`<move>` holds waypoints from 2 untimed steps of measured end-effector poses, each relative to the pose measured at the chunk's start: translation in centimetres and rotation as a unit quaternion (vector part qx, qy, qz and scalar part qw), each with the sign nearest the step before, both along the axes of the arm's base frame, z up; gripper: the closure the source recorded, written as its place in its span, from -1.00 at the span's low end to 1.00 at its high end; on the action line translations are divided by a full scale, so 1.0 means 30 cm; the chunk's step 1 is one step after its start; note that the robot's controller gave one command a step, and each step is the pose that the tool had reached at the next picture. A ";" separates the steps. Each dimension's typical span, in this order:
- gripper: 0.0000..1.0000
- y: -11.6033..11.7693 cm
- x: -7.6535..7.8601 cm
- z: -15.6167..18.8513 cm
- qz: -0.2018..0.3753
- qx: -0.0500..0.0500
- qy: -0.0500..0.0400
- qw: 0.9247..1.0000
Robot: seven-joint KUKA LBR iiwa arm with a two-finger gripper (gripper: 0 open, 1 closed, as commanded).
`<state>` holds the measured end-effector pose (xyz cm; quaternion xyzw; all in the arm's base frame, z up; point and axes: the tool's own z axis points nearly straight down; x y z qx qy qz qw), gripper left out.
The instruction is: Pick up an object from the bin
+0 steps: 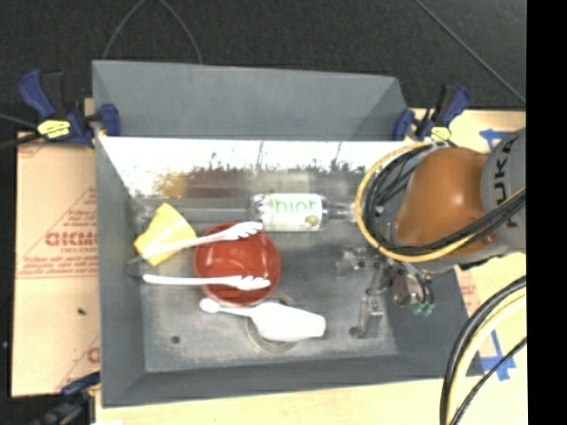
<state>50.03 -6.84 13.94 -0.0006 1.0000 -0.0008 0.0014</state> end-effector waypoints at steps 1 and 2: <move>-1.00 0.157 0.038 -0.230 -0.070 0.001 0.001 0.998; -1.00 0.223 0.018 -0.091 -0.092 0.000 -0.004 0.996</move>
Offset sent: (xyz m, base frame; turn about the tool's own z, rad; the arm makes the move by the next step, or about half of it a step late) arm 0.0047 0.0674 -0.0276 0.1889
